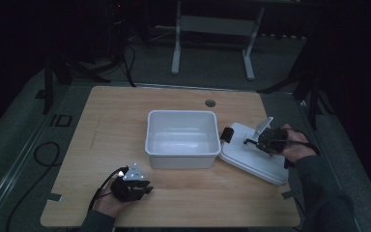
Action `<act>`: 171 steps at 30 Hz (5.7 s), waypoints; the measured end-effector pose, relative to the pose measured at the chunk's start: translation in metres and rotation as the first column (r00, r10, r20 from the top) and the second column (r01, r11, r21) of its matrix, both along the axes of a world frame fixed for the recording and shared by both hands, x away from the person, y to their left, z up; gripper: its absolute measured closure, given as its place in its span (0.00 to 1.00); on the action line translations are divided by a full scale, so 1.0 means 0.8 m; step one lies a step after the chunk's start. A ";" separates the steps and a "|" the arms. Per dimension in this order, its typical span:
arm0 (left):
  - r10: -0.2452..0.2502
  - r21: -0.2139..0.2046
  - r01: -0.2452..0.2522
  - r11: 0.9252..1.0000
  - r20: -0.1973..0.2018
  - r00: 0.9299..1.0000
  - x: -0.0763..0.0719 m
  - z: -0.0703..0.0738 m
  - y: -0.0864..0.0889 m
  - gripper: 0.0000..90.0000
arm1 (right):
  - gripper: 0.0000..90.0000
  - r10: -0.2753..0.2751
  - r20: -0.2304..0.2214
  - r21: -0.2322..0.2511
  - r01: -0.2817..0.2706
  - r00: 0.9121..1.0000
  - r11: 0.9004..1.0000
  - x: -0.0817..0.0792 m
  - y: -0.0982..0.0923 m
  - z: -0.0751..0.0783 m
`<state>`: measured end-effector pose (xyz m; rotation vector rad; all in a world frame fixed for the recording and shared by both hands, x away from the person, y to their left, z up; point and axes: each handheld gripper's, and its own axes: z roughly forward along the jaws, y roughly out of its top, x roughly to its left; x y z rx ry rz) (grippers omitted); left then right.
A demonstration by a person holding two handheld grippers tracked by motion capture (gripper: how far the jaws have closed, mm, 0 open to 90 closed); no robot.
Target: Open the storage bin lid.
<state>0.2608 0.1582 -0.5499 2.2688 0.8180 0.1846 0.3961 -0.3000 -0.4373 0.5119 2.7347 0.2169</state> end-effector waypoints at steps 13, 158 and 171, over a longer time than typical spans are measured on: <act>-0.001 0.001 0.001 1.000 0.001 1.000 0.000 0.000 0.000 0.79 | 0.93 0.004 -0.013 -0.019 -0.004 1.000 1.000 0.000 0.007 -0.024; 0.062 -0.002 -0.062 0.998 0.105 0.993 0.004 0.053 0.030 0.47 | 0.32 -0.053 -0.008 0.615 0.046 0.999 0.787 -0.124 0.123 -0.153; 0.103 0.039 -0.107 0.994 0.098 0.990 0.012 0.067 0.058 0.41 | 0.32 -0.053 -0.008 0.615 0.046 0.999 0.787 -0.124 0.123 -0.153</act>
